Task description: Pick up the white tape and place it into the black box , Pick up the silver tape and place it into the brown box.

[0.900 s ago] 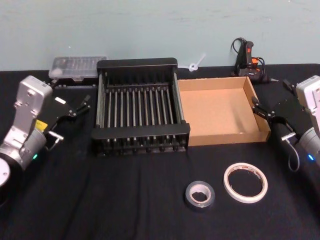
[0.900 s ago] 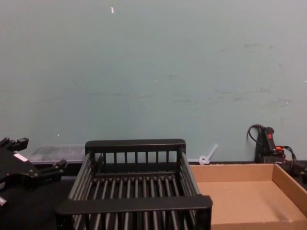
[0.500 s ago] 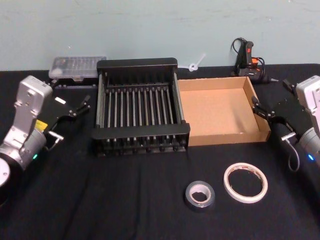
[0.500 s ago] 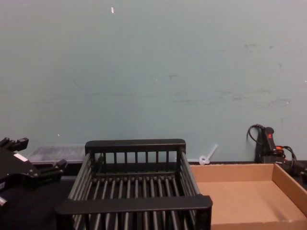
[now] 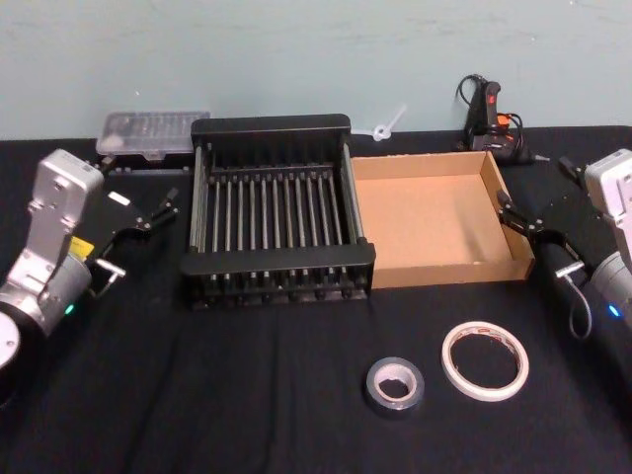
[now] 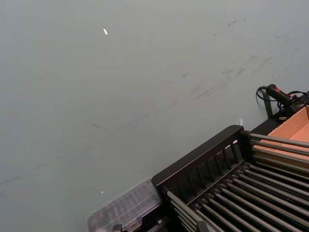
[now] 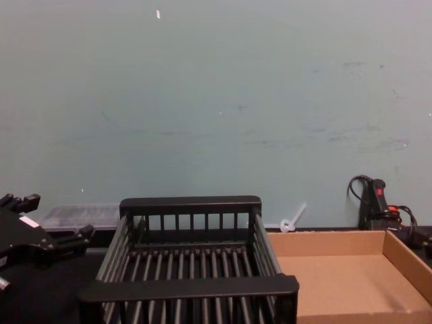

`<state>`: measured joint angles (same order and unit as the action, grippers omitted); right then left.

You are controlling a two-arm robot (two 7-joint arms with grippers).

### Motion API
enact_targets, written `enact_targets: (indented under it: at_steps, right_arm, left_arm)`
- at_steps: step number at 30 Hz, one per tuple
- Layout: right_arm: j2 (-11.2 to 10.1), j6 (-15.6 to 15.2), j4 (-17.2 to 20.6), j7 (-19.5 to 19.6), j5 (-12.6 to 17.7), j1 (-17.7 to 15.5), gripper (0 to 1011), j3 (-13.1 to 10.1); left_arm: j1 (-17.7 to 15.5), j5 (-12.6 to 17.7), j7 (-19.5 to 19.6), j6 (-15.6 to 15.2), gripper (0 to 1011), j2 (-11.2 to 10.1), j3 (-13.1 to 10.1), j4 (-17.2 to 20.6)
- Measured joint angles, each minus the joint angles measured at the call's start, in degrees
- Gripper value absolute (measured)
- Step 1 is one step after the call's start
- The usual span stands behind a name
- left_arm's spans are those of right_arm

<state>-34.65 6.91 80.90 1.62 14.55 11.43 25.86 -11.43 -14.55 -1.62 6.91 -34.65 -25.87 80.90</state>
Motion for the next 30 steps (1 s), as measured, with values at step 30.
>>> enact_targets:
  at_steps: [30]
  right_arm:
    - [-4.86,-7.76,8.16,-10.56,9.71,-4.14,1000,-8.0]
  left_arm:
    - [0.0,0.0,0.0,0.0,1001,0.0,0.0,0.0]
